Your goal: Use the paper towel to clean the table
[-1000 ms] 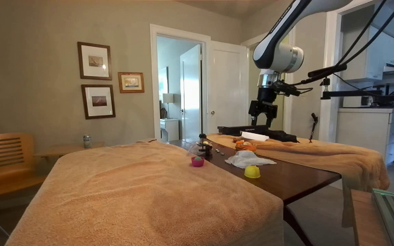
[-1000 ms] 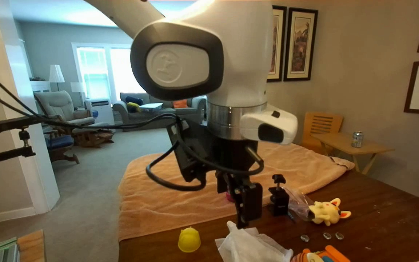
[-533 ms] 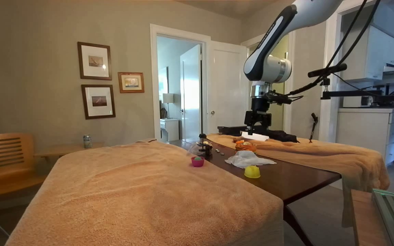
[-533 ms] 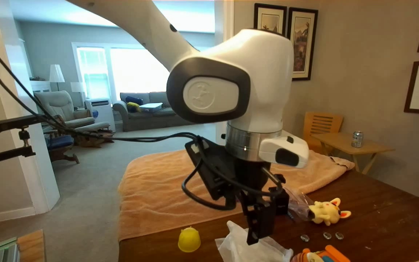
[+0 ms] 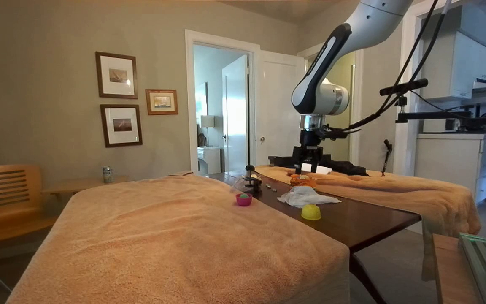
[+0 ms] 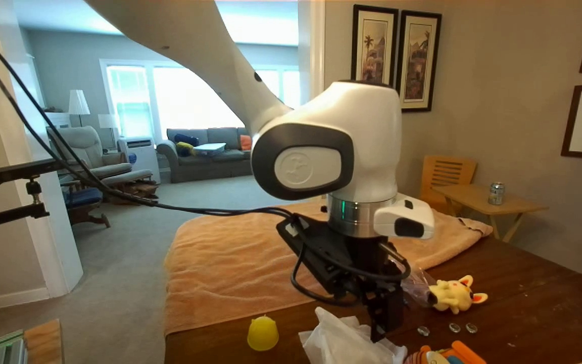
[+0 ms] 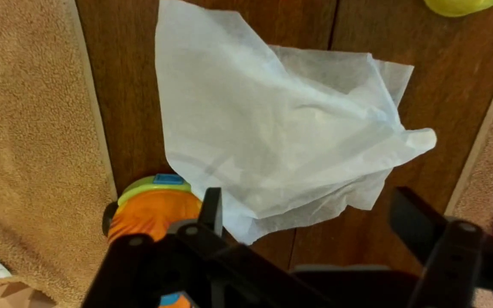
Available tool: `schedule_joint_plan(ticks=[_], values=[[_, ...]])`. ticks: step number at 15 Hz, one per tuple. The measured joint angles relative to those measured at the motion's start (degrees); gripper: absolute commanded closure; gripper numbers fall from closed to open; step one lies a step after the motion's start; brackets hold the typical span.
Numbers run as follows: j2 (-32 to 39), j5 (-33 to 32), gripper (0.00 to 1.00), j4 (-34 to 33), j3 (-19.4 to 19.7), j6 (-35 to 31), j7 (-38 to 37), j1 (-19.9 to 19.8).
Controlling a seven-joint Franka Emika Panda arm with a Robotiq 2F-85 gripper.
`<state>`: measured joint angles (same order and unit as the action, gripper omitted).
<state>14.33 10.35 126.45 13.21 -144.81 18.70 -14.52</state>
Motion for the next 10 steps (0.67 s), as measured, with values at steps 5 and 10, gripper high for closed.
schedule_joint_plan(ticks=[5,10], values=[[1.3,2.0,0.0,-0.1,-3.8,-1.1,1.9,-1.9],[3.0,2.0,0.0,-0.6,-4.7,-1.1,2.0,-3.3]])
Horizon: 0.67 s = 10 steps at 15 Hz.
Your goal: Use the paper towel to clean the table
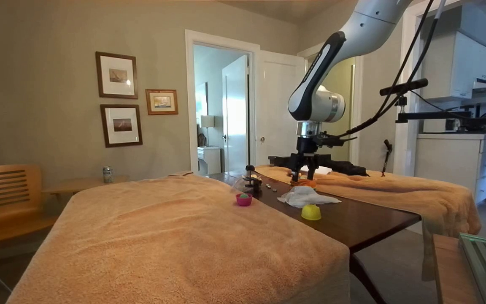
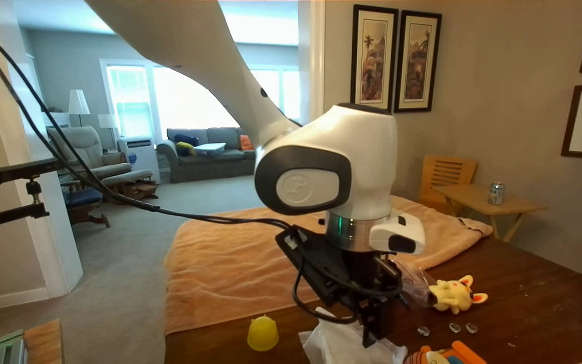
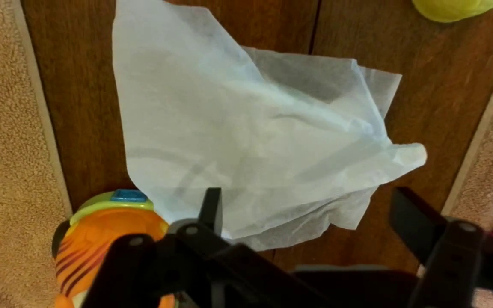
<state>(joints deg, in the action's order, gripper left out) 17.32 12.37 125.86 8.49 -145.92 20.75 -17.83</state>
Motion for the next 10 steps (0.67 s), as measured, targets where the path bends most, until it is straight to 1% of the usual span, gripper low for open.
schedule_joint_plan(ticks=[7,10], values=[[2.1,0.1,0.0,-1.1,-1.2,0.0,0.6,-2.1],[3.1,0.9,0.0,-2.0,-2.1,0.0,2.0,-2.9]])
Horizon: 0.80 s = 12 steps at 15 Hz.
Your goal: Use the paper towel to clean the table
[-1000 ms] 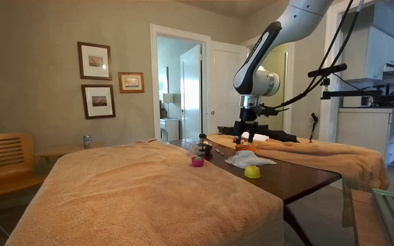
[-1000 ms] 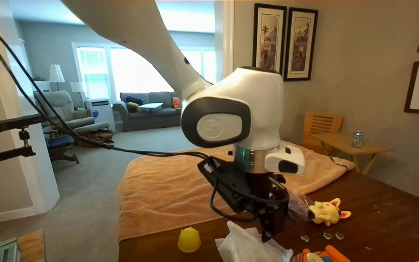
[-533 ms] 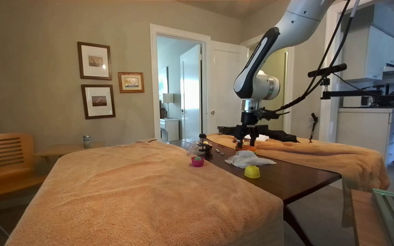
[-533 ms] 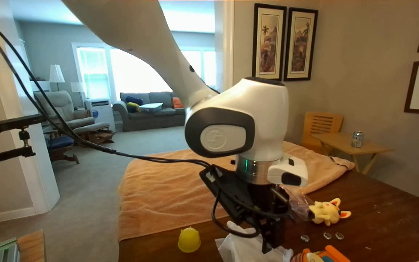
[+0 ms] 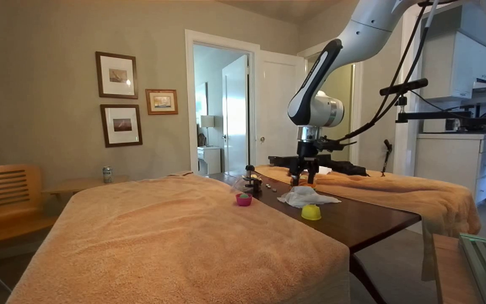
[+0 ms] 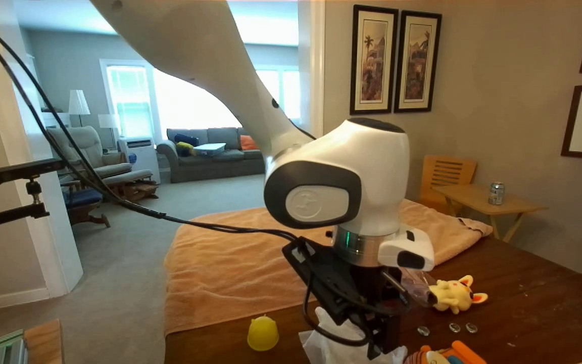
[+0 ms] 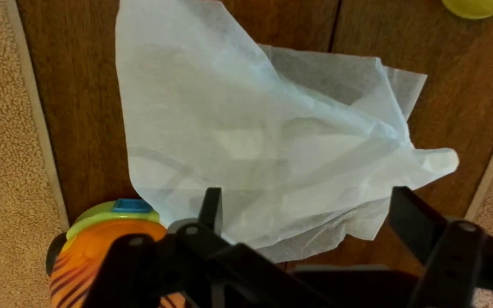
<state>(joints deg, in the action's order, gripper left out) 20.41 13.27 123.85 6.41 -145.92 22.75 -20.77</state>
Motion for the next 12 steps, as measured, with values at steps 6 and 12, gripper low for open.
schedule_joint_plan(ticks=[6,12], values=[[2.7,0.7,0.0,-3.0,-1.4,0.0,1.5,-1.6],[4.6,-4.1,0.0,-4.1,0.4,0.8,-2.7,0.6]])
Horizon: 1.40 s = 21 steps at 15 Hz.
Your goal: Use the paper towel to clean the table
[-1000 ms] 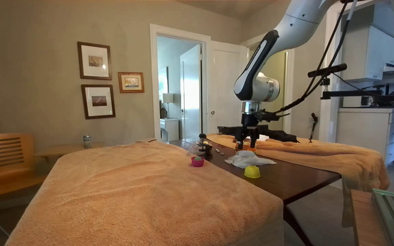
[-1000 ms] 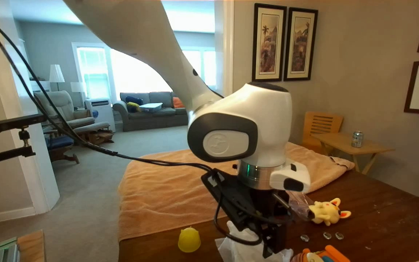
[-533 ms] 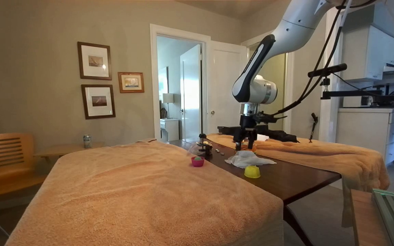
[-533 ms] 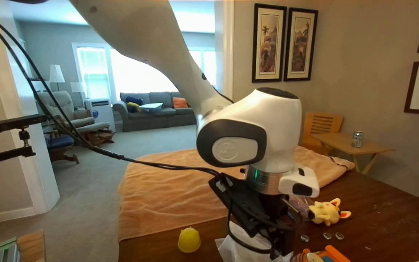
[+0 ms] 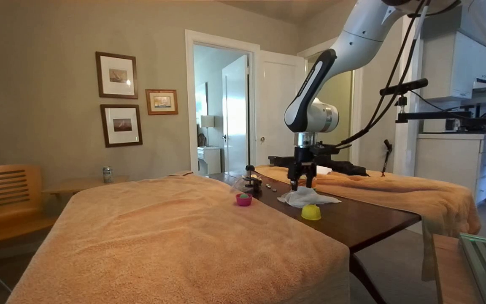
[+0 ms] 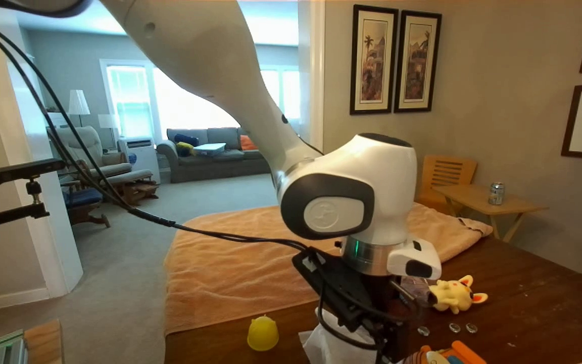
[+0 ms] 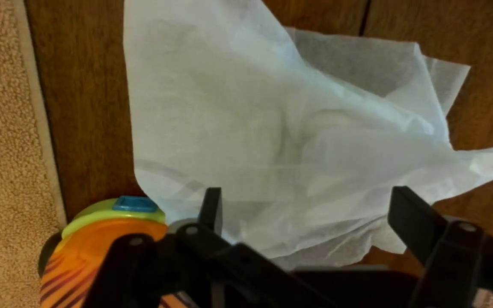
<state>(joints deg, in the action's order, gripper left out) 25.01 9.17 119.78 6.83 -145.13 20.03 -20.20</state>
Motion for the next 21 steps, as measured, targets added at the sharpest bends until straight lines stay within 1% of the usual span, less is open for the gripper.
schedule_joint_plan(ticks=[4,15,17,21], values=[[0.6,-5.2,0.0,-0.7,2.3,0.7,-5.5,2.8],[0.5,-5.2,0.0,-1.6,2.0,0.8,-6.2,2.9],[0.7,-4.9,0.0,-1.6,1.3,0.7,-5.9,2.8],[1.4,-3.4,0.0,-1.6,-1.7,0.3,-4.1,2.2]])
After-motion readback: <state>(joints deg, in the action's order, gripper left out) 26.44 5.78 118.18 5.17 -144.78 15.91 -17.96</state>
